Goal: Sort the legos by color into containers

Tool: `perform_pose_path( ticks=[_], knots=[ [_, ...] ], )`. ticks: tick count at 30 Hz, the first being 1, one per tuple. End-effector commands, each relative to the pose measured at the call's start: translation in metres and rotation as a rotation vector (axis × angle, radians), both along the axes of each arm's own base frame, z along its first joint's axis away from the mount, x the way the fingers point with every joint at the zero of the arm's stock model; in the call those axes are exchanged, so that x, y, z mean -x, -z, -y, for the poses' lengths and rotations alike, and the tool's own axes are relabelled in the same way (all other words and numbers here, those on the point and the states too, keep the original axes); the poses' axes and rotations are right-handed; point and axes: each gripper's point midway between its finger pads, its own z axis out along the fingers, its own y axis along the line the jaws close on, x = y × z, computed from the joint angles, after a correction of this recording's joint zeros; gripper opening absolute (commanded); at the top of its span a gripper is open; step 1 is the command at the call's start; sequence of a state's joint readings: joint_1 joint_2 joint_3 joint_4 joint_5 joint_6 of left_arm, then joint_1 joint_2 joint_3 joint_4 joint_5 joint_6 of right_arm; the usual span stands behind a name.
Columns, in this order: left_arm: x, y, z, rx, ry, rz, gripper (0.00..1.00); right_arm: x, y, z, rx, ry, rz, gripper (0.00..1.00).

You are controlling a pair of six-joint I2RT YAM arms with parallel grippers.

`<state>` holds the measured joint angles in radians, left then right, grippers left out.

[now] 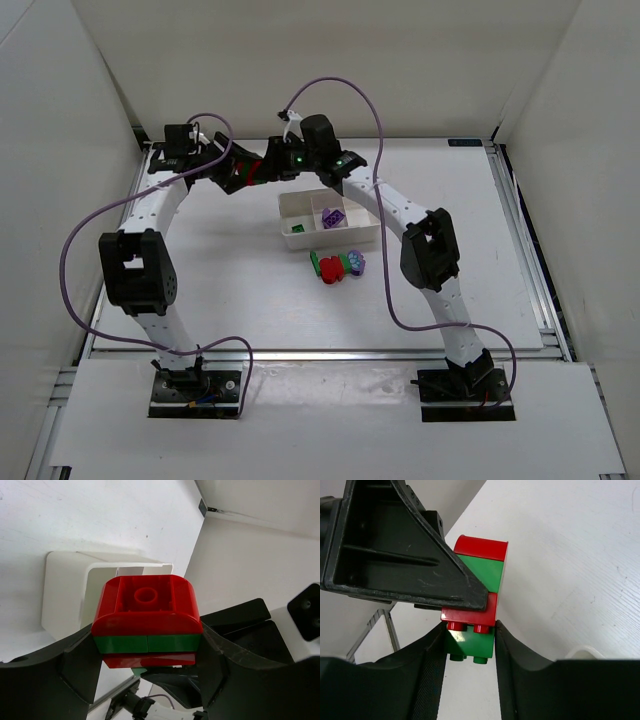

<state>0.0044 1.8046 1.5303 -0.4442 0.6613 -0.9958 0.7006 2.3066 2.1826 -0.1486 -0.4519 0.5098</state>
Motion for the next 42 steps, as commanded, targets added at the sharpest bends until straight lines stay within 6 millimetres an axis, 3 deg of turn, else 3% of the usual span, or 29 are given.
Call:
perform_pose_path(
  ticks=[1,2,3,8,16,22,26,28,29,30,31,32,34,35,38,42],
  knots=[
    [0.008,-0.028,0.004,0.011,0.029,0.074,0.10,-0.002,-0.023,-0.001,-0.032,-0.002,0.051,0.17],
    [0.008,-0.029,0.004,0.010,0.028,0.077,0.10,-0.001,-0.021,-0.001,-0.026,-0.002,0.052,0.03],
    [0.007,-0.027,0.002,-0.003,0.018,0.077,0.10,-0.001,-0.019,0.000,-0.020,-0.002,0.052,0.00],
    [-0.002,-0.026,-0.006,-0.045,-0.020,0.094,0.10,0.006,-0.015,0.012,-0.001,-0.009,0.043,0.00],
    [-0.025,-0.032,-0.047,-0.152,-0.135,0.133,0.10,0.027,-0.029,0.037,0.010,-0.060,0.071,0.00],
    [-0.022,-0.025,-0.057,-0.171,-0.153,0.119,0.10,0.037,-0.044,0.062,0.012,-0.075,0.090,0.00],
    [-0.016,-0.026,-0.056,-0.186,-0.136,0.130,0.10,0.040,-0.040,0.082,0.045,-0.098,0.109,0.00],
    [-0.009,-0.026,-0.055,-0.215,-0.117,0.150,0.10,0.034,-0.045,0.102,0.074,-0.089,0.145,0.00],
    [-0.005,-0.027,-0.056,-0.231,-0.111,0.156,0.10,0.036,-0.035,0.114,0.127,-0.102,0.163,0.00],
    [-0.001,-0.031,-0.058,-0.261,-0.109,0.178,0.10,0.028,-0.041,0.133,0.152,-0.066,0.195,0.00],
    [0.004,-0.027,-0.057,-0.276,-0.099,0.174,0.10,0.024,-0.020,0.156,0.222,-0.055,0.187,0.00],
    [0.008,-0.027,-0.056,-0.291,-0.093,0.183,0.10,0.025,-0.019,0.161,0.245,-0.050,0.213,0.00],
    [0.016,-0.029,-0.056,-0.341,-0.079,0.208,0.10,0.022,-0.008,0.196,0.327,-0.007,0.211,0.00],
    [0.021,-0.023,-0.054,-0.363,-0.064,0.197,0.10,0.021,0.010,0.217,0.375,0.000,0.185,0.00],
    [0.029,-0.021,-0.049,-0.391,-0.044,0.213,0.10,0.020,0.029,0.249,0.413,0.028,0.156,0.00],
    [0.031,-0.021,-0.046,-0.382,-0.030,0.219,0.10,0.013,0.043,0.265,0.420,0.052,0.121,0.00]
  ],
)
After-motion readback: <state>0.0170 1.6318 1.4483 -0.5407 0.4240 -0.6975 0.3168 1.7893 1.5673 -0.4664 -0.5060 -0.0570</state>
